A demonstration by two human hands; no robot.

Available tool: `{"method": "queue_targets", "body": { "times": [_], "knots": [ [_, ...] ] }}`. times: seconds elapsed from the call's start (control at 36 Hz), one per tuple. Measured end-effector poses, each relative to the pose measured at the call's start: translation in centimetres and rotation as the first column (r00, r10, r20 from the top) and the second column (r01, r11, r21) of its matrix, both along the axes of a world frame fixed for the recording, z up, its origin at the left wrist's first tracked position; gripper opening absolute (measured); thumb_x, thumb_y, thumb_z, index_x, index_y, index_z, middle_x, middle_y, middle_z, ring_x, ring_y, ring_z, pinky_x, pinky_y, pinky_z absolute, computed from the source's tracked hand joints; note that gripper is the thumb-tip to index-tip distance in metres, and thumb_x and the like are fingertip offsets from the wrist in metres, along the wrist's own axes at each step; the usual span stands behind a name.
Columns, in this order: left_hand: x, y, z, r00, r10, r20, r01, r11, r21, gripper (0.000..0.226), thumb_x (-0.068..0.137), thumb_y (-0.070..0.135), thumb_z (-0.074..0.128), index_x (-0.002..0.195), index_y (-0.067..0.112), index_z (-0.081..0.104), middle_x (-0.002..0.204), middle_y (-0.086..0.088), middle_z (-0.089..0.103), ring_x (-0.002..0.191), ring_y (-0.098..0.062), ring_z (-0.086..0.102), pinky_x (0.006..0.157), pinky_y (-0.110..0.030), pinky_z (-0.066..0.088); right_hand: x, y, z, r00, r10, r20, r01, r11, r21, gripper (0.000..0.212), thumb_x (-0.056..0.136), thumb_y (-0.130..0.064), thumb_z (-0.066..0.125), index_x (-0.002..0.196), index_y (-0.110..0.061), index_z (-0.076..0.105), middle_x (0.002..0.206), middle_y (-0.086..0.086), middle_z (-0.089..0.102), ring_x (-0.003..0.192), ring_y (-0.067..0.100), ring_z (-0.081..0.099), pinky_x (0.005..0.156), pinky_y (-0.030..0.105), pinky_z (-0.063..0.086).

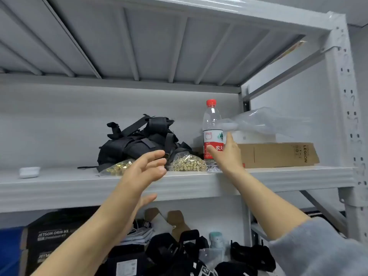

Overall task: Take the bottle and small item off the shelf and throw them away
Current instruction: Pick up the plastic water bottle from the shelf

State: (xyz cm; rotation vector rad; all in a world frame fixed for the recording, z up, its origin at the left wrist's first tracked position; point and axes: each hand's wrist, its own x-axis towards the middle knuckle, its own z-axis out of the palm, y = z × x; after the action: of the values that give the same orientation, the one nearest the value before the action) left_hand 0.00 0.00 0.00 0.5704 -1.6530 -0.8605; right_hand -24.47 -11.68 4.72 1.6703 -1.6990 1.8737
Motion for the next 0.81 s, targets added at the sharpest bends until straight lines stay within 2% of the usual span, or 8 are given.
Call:
{"method": "queue_targets", "body": {
  "times": [0.08,0.28,0.33,0.39,0.44,0.53,0.64,0.81],
  "knots": [
    [0.5,-0.9,-0.3,0.999,-0.034,-0.031,0.034,0.999,0.002,0.064,0.050,0.054,0.066,0.113,0.044,0.063,0.123,0.017,0.065,0.117,-0.005,0.059,0.092,-0.043,0.046,0.1,-0.7,1.2,0.993,-0.087,-0.074,0.090,0.996,0.029,0.070,0.079,-0.040,0.067,0.133,-0.005,0.040,0.120,0.020,0.060,0.113,0.039,0.051,0.095,0.049,0.043],
    [2.8,-0.5,-0.5,1.000,0.013,-0.027,-0.013,1.000,0.002,0.059,0.053,0.052,0.066,0.111,0.045,0.064,0.118,0.017,0.068,0.112,-0.005,0.064,0.087,-0.041,0.046,0.7,-1.7,2.5,0.979,-0.198,-0.049,0.203,0.965,0.167,0.094,0.073,-0.053,0.066,0.147,-0.021,0.019,0.116,0.018,0.063,0.132,0.038,0.032,0.090,0.052,0.031],
    [3.8,-0.2,-0.6,0.999,0.038,-0.033,-0.037,0.999,0.006,0.058,0.057,0.050,0.065,0.114,0.043,0.062,0.118,0.016,0.069,0.109,-0.005,0.066,0.087,-0.042,0.045,1.1,-2.1,2.4,0.972,-0.224,-0.075,0.234,0.954,0.186,0.092,0.073,-0.051,0.068,0.146,-0.020,0.022,0.116,0.020,0.063,0.131,0.037,0.034,0.086,0.049,0.030],
    [4.9,0.1,-1.0,0.998,0.057,-0.032,-0.056,0.998,0.010,0.056,0.062,0.048,0.063,0.117,0.041,0.060,0.119,0.014,0.069,0.108,-0.007,0.067,0.086,-0.041,0.045,1.3,-2.2,2.5,0.968,-0.241,-0.066,0.248,0.954,0.170,0.080,0.072,-0.048,0.069,0.136,-0.017,0.032,0.111,0.023,0.063,0.127,0.038,0.038,0.081,0.047,0.028],
    [6.1,0.4,-1.5,0.996,0.087,-0.026,-0.086,0.996,0.011,0.050,0.068,0.045,0.063,0.118,0.041,0.059,0.120,0.014,0.069,0.107,-0.007,0.067,0.087,-0.040,0.045,1.3,-2.2,2.8,0.975,-0.219,-0.032,0.222,0.962,0.160,0.074,0.071,-0.047,0.071,0.129,-0.016,0.038,0.113,0.024,0.061,0.126,0.038,0.039,0.087,0.049,0.031],
    [7.5,0.6,-2.1,0.990,0.139,-0.010,-0.138,0.990,0.037,0.042,0.076,0.040,0.057,0.118,0.042,0.058,0.117,0.014,0.070,0.105,-0.007,0.068,0.091,-0.041,0.045,0.6,-2.0,3.0,0.983,-0.184,0.007,0.180,0.972,0.152,0.080,0.067,-0.047,0.077,0.130,-0.017,0.039,0.123,0.027,0.056,0.124,0.043,0.042,0.099,0.056,0.036],
    [8.8,1.0,-2.6,0.982,0.188,0.008,-0.188,0.978,0.086,0.041,0.075,0.042,0.056,0.116,0.041,0.058,0.112,0.011,0.073,0.102,-0.009,0.070,0.095,-0.042,0.044,0.3,-1.7,2.9,0.992,-0.117,0.046,0.112,0.989,0.100,0.080,0.060,-0.042,0.082,0.125,-0.021,0.042,0.121,0.026,0.060,0.117,0.048,0.051,0.096,0.064,0.041],
    [9.6,1.8,-2.3,0.968,0.249,-0.011,-0.245,0.959,0.144,0.047,0.074,0.042,0.058,0.120,0.037,0.057,0.110,0.008,0.074,0.098,-0.011,0.071,0.088,-0.039,0.044,0.6,-1.3,2.8,0.999,-0.038,0.032,0.036,0.998,0.043,0.072,0.058,-0.036,0.081,0.119,-0.025,0.045,0.118,0.023,0.064,0.109,0.051,0.056,0.091,0.066,0.044]
  ]
}}
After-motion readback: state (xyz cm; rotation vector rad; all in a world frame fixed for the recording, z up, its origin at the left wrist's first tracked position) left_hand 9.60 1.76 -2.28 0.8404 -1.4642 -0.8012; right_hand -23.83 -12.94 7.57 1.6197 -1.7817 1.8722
